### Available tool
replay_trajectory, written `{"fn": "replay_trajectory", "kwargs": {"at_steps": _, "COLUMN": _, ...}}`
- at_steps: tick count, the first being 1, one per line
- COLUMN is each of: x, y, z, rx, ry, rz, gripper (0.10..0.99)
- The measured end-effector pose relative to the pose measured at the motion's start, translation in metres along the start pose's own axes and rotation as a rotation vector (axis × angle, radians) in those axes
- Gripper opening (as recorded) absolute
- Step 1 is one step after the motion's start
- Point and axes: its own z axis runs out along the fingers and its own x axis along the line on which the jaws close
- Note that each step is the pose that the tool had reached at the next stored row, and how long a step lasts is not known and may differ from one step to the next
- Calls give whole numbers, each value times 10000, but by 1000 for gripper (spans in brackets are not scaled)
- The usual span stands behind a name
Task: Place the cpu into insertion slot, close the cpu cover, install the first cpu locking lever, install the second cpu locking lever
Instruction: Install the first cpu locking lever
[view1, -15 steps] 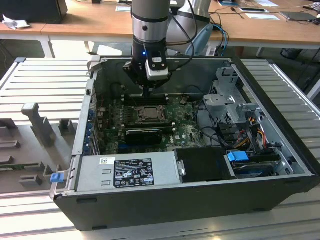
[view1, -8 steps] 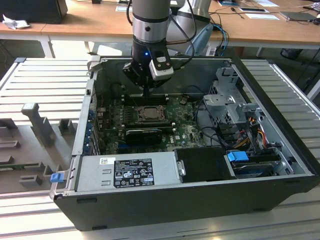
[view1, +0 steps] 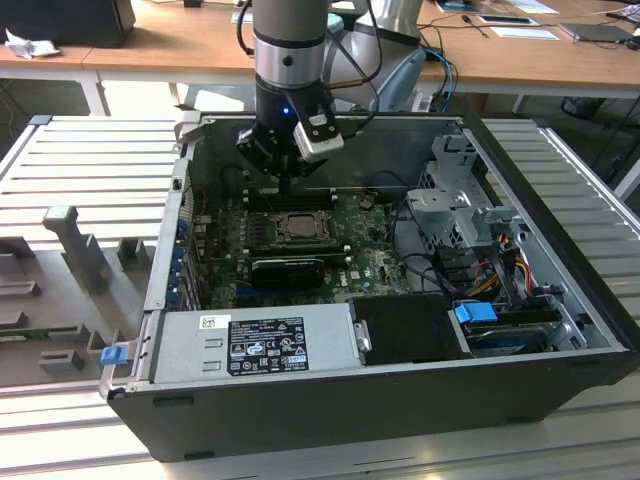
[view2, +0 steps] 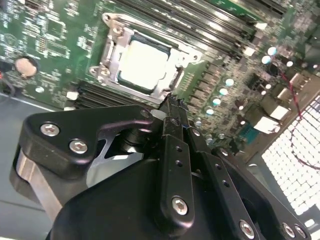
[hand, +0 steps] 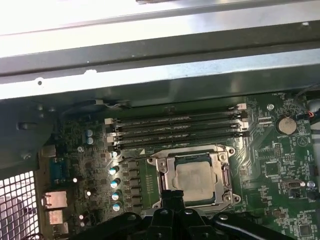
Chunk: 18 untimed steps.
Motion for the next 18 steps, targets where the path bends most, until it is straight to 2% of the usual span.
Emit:
{"fn": "replay_trajectory", "kwargs": {"at_steps": 4, "x": 2, "y": -2, "z": 20, "rx": 15, "ry": 33, "rz": -776, "gripper": 106}}
{"fn": "replay_trajectory", "kwargs": {"at_steps": 6, "x": 32, "y": -5, "z": 31, "rx": 17, "ry": 39, "rz": -877, "gripper": 106}}
{"fn": "replay_trajectory", "kwargs": {"at_steps": 9, "x": 168, "y": -19, "z": 44, "rx": 9, "ry": 18, "rz": -877, "gripper": 106}}
{"fn": "replay_trajectory", "kwargs": {"at_steps": 14, "x": 280, "y": -32, "z": 49, "rx": -1, "ry": -48, "rz": -887, "gripper": 106}}
{"fn": "replay_trajectory", "kwargs": {"at_steps": 18, "x": 414, "y": -36, "z": 69, "rx": -6, "ry": -97, "rz": -890, "gripper": 106}}
